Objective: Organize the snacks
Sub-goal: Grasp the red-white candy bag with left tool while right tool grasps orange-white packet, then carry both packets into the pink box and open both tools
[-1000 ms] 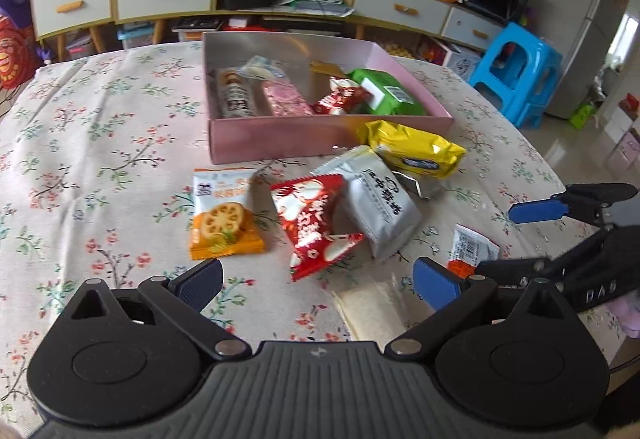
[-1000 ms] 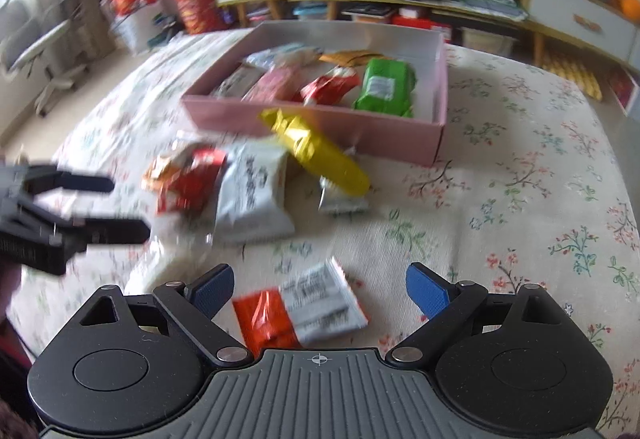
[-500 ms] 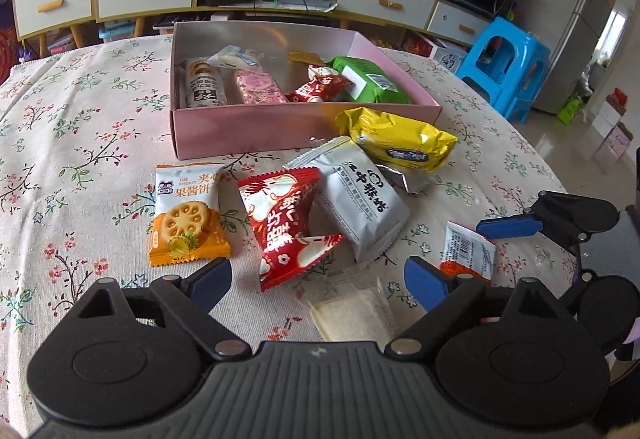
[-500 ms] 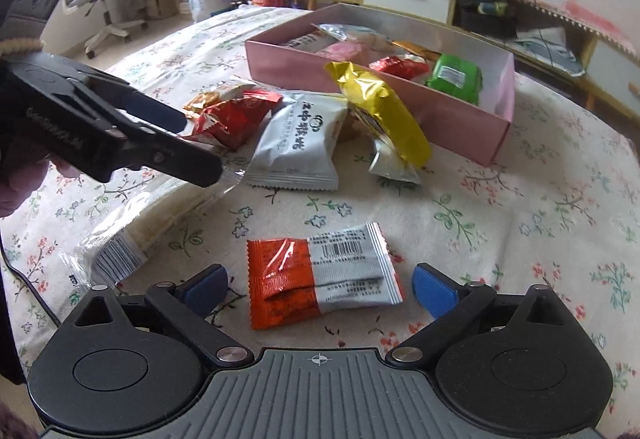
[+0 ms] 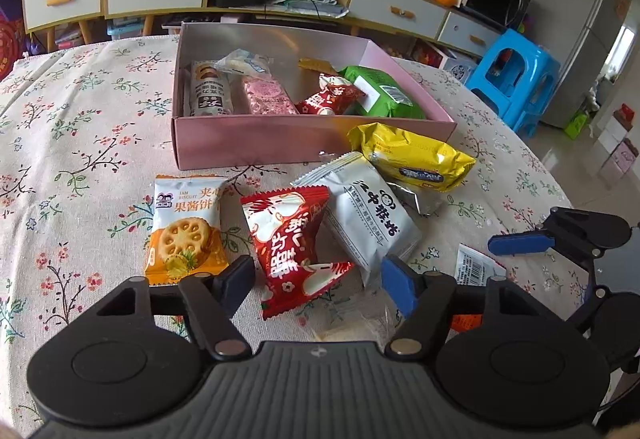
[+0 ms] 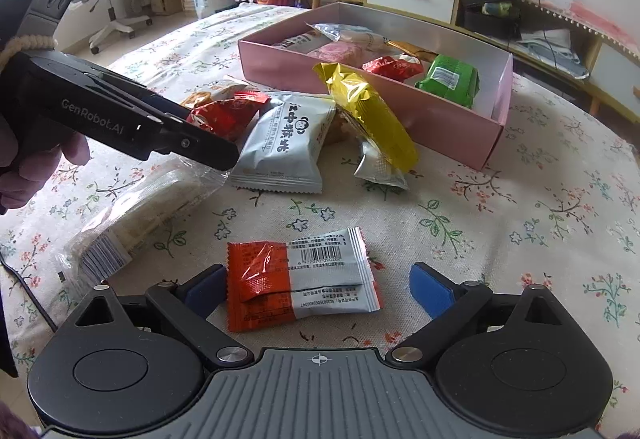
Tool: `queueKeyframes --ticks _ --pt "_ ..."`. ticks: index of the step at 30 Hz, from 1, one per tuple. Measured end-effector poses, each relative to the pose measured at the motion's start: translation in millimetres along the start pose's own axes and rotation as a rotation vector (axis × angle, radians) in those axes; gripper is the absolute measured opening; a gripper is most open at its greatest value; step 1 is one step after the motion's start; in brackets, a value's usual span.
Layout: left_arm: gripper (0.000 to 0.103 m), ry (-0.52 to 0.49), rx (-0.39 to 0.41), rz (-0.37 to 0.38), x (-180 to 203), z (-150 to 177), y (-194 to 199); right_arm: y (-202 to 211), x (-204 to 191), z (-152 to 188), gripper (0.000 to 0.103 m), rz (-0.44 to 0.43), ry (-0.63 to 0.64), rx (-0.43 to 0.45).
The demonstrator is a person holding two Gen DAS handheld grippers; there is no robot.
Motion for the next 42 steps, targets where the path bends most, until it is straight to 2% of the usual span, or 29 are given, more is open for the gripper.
queueKeyframes --ticks 10,16,28,35,42 --pt "0.05 0.017 -0.016 -0.025 -9.6 -4.0 -3.0 1.5 -8.6 -3.7 0.076 -0.02 0.022 -0.006" --pt "0.045 0.027 -0.037 -0.035 -13.4 -5.5 -4.1 2.9 -11.0 -8.5 0.064 -0.02 0.016 0.0" --pt "0.038 0.049 -0.059 -0.026 -16.8 -14.5 5.8 4.7 -0.5 -16.2 0.061 -0.007 -0.049 0.003" --pt "0.037 0.045 -0.055 -0.028 -18.3 -20.4 13.9 14.9 11.1 -27.5 0.061 0.007 -0.11 0.032" --pt "0.037 0.09 -0.069 -0.019 -17.7 -29.1 17.3 26.6 26.1 -37.3 0.061 0.011 -0.171 0.061"
Point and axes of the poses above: each gripper's, at about its wrist camera, not at the fingertips, and y roughly against the way its jaws point, x to its right, z to its underside, the point moved 10 cm from there along -y, roughly the way its jaws point, and after that the axes turned 13 degrees about -z, right-handed, at the moved point
